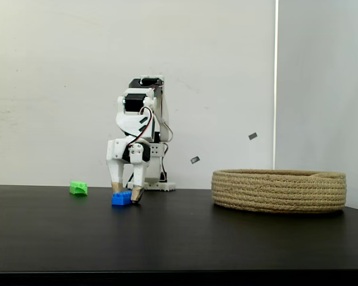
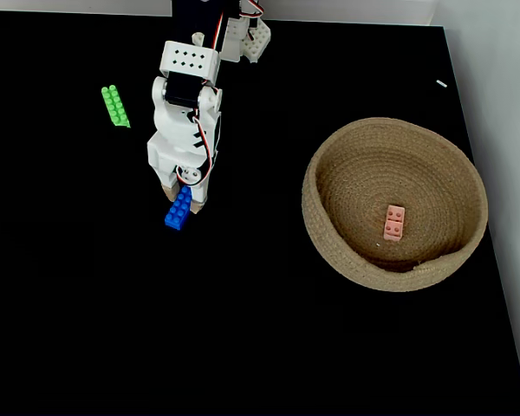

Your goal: Place the lego blocks in the tray

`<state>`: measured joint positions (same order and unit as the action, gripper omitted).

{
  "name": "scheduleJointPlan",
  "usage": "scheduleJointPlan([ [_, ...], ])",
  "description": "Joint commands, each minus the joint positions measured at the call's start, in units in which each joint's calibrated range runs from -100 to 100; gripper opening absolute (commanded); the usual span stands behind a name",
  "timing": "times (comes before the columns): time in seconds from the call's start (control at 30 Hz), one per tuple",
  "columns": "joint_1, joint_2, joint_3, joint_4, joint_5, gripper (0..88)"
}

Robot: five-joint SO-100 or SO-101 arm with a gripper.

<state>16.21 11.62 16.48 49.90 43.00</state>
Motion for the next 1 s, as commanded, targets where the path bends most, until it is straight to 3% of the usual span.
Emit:
scheduleJointPlan([
  [0.0, -0.87, -4.83, -3.21, 3.29, -0.1, 0.0],
  [0.27, -6.07, -17.9, -9.78, 7.62, 1.37, 0.0],
  [0.63, -27.58, -22.2, -24.19, 21.28, -5.27, 0.0],
  [0.97, -41.93, -16.95, -24.64, 17.03, -7.13, 0.0],
])
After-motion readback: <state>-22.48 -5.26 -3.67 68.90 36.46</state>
